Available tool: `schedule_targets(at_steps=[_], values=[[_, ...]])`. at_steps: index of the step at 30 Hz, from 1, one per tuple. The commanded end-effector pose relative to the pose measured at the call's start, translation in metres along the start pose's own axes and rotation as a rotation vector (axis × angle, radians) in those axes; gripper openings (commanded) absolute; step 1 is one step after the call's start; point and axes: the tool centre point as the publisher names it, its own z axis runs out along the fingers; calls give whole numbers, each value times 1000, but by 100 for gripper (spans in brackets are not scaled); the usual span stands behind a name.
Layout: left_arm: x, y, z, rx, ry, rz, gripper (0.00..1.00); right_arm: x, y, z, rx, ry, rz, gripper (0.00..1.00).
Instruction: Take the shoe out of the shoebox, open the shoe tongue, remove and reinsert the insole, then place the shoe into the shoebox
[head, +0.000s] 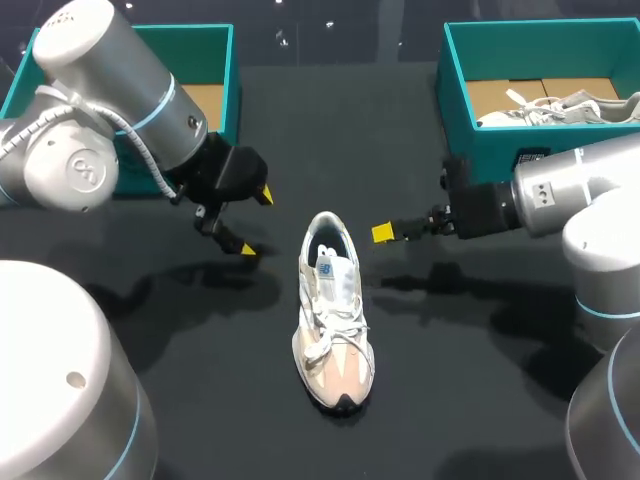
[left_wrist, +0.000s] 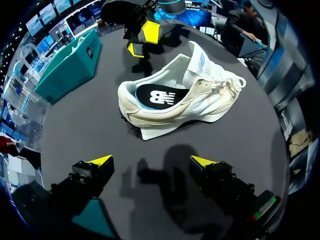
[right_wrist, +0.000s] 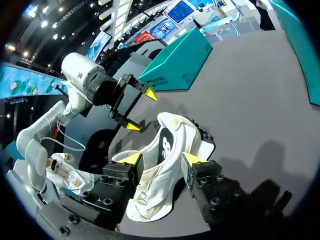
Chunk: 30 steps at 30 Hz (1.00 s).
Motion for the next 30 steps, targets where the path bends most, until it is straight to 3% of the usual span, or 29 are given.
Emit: schedule_targets(at_steps=[1, 13, 23, 26, 28, 30], values=[[-2, 10, -18, 21, 38, 22, 100, 7, -1, -28, 24, -66, 24, 48], [-8, 36, -56, 57, 173, 141, 100, 9, 18, -68, 170, -239, 132, 46], [-19, 56, -95, 23, 209, 226, 100, 25, 39, -77, 319, -450, 229, 42], [-22, 64, -108, 11, 218, 252, 100, 35, 47, -74, 355, -492, 248, 25], [-24, 70, -117, 19, 225, 268, 100, 39, 51, -72, 388, -529, 270, 1], [-26, 76, -125, 21, 234, 289, 100, 44, 56, -68, 427, -576, 297, 0]])
